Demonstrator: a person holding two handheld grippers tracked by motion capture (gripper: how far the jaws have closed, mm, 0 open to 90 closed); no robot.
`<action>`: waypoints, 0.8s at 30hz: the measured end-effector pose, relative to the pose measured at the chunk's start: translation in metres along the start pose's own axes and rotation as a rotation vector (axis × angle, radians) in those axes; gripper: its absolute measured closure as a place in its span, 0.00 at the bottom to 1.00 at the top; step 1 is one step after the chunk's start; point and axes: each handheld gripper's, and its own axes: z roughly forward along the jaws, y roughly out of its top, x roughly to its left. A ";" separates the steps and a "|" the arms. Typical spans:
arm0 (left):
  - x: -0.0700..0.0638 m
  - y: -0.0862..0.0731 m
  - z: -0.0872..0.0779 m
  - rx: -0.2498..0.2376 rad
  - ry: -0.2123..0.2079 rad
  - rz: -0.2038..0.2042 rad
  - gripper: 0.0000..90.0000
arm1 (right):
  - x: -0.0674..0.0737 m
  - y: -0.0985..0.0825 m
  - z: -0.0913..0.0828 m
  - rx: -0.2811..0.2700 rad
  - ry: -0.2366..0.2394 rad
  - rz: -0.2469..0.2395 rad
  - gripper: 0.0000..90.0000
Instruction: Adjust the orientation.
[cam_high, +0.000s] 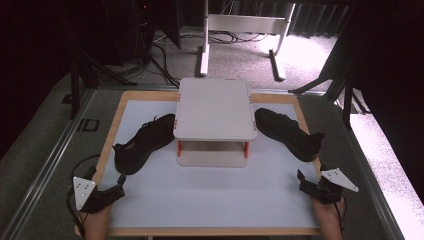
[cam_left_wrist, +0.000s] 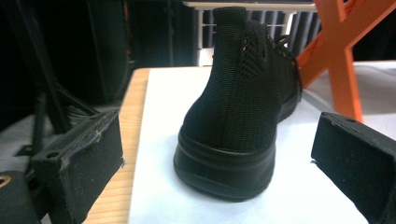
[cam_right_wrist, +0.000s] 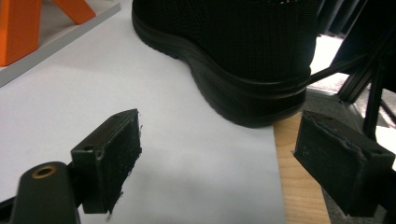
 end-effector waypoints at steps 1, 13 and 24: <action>0.000 0.000 0.000 0.002 -0.003 0.003 0.02 | 0.000 0.000 -0.001 -0.008 -0.001 0.004 0.15; 0.000 0.000 0.000 0.013 -0.037 0.004 0.02 | 0.001 0.001 0.002 0.016 0.008 -0.013 0.16; 0.006 0.009 0.002 0.095 -0.183 -0.034 0.03 | 0.003 0.001 0.002 0.017 -0.005 -0.029 0.16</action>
